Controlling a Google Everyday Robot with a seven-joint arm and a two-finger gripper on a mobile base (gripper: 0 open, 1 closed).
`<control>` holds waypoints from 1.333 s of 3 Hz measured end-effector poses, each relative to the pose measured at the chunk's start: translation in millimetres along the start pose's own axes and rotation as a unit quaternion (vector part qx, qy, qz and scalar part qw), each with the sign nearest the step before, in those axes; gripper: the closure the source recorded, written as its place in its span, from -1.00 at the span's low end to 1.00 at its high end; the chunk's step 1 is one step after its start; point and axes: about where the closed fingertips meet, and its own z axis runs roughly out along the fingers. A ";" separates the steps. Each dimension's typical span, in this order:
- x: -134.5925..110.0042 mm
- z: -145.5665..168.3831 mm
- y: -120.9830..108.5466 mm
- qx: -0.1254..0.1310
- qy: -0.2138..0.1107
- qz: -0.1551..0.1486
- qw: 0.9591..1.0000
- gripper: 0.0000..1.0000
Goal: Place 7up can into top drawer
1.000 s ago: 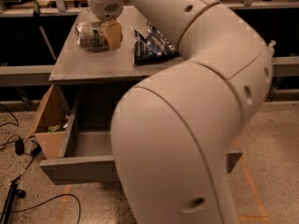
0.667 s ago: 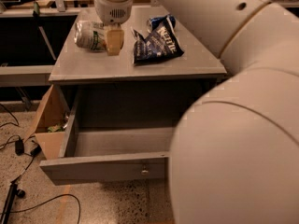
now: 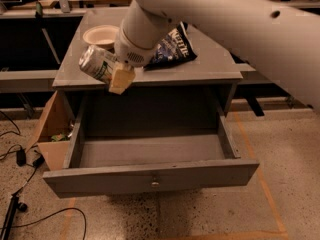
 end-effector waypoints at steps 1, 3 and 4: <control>37.4 68.1 36.6 -0.023 -0.013 0.039 0.999 1.00; 125.7 181.2 81.9 -0.078 0.028 0.043 0.996 0.68; 148.7 185.6 82.1 -0.067 0.067 0.037 0.995 0.21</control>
Offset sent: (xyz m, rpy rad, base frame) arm -0.0048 -0.0242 -0.2871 -0.0929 0.2273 0.0286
